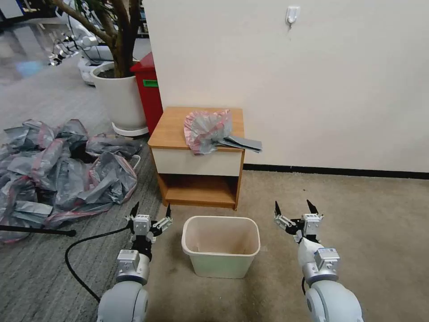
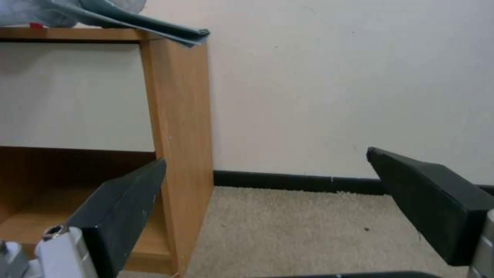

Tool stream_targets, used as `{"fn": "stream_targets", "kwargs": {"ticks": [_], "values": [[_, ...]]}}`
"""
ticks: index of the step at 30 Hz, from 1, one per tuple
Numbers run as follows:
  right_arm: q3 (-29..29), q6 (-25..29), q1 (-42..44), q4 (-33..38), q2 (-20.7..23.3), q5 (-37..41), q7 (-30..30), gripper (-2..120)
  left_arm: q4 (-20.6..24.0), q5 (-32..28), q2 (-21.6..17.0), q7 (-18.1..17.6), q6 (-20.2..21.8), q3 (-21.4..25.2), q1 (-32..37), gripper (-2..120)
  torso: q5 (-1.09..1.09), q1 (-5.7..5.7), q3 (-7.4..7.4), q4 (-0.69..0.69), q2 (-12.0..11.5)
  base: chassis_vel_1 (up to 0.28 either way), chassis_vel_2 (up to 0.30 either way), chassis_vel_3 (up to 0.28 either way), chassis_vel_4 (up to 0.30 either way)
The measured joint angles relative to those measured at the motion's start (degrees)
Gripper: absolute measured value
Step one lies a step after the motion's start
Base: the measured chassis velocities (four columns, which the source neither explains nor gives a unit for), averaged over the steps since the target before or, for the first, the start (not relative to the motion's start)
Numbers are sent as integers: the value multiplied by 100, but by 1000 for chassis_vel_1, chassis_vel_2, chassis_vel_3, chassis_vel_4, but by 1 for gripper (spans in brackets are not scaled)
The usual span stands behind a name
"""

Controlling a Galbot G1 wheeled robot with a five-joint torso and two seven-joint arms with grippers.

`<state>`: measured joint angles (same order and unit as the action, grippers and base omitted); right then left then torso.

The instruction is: Pick up the garbage bag from the table and place it over the trash can.

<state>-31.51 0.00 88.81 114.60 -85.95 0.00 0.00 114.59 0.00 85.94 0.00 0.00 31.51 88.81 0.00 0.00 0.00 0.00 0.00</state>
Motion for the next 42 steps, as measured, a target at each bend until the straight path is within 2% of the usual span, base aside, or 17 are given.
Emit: {"fn": "stream_targets", "kwargs": {"ticks": [42], "values": [[0, 0, 0, 0, 0, 0, 0, 100, 0, 0, 0, 0, 0, 0, 0, 100, 0, 0, 0, 0, 0, 0, 0, 0, 0]]}}
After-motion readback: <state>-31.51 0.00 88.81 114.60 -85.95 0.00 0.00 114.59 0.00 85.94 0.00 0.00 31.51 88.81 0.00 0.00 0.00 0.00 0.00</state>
